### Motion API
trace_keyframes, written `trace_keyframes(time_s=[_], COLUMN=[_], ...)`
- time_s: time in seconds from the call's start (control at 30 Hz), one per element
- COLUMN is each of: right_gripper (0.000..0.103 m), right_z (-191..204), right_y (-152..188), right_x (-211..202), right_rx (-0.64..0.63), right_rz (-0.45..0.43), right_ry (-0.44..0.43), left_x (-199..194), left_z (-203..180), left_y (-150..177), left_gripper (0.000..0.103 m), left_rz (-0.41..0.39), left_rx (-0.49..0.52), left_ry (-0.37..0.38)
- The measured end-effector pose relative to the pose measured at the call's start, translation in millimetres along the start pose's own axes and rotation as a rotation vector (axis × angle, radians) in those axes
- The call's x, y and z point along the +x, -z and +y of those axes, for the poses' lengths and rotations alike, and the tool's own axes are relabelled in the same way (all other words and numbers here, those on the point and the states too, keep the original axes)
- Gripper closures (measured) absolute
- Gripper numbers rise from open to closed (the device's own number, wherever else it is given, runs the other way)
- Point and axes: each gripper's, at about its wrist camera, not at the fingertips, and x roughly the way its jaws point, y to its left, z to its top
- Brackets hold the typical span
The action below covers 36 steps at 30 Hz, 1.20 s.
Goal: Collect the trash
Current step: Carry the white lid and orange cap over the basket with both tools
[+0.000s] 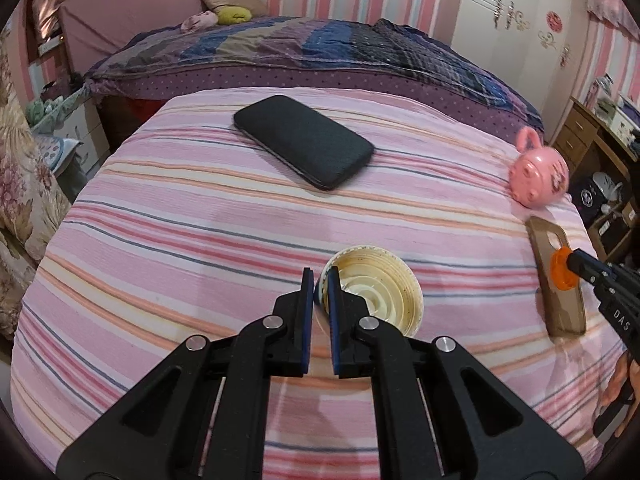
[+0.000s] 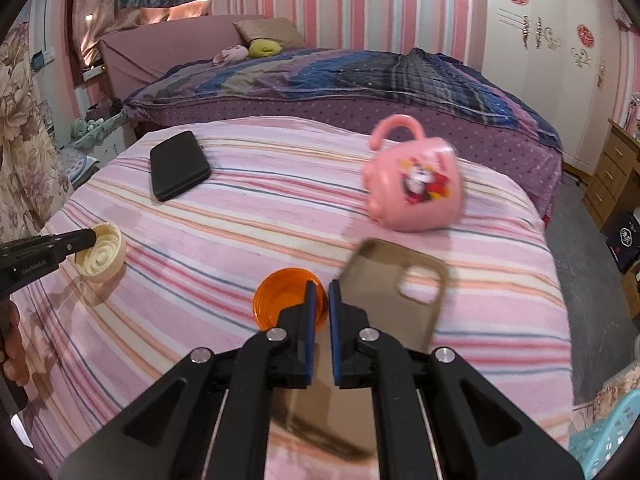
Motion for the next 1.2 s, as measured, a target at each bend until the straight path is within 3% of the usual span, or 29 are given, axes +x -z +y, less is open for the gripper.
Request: trace_keyframes(time_s=[0.2, 0.47, 0.73, 0.8, 0.87, 0.9, 1.2], right_gripper=[0.097, 0.099, 0.097, 0.092, 0.051, 0.046, 0.045], right_z=[-27, -74, -101, -94, -91, -85, -46], right_y=[16, 39, 49, 46, 49, 48, 41], right_x=[-29, -85, -98, -91, -89, -87, -45], right_rx=[0.007, 0.025, 0.079, 0.067, 0.050, 0.035, -0.083], right_rz=[-0.005, -0.054, -0.081, -0.087, -0.093, -0.099, -0.001], right_ry=[0.046, 0.126, 0.096, 0.080, 0.081, 0.079, 0.052], left_x=[-18, -47, -62, -62, -59, -58, -46], left_z=[-30, -90, -94, -86, -79, -76, -47], left_y=[6, 22, 38, 44, 47, 47, 38], left_gripper=[0.097, 0.097, 0.097, 0.097, 0.097, 0.097, 0.097], left_rz=[-0.021, -0.078, -0.087, -0.077, -0.069, -0.067, -0.047], left_rx=[0.022, 0.122, 0.088, 0.077, 0.079, 0.079, 0.017], left_ry=[0.045, 0.084, 0.077, 0.057, 0.019, 0.008, -0.017])
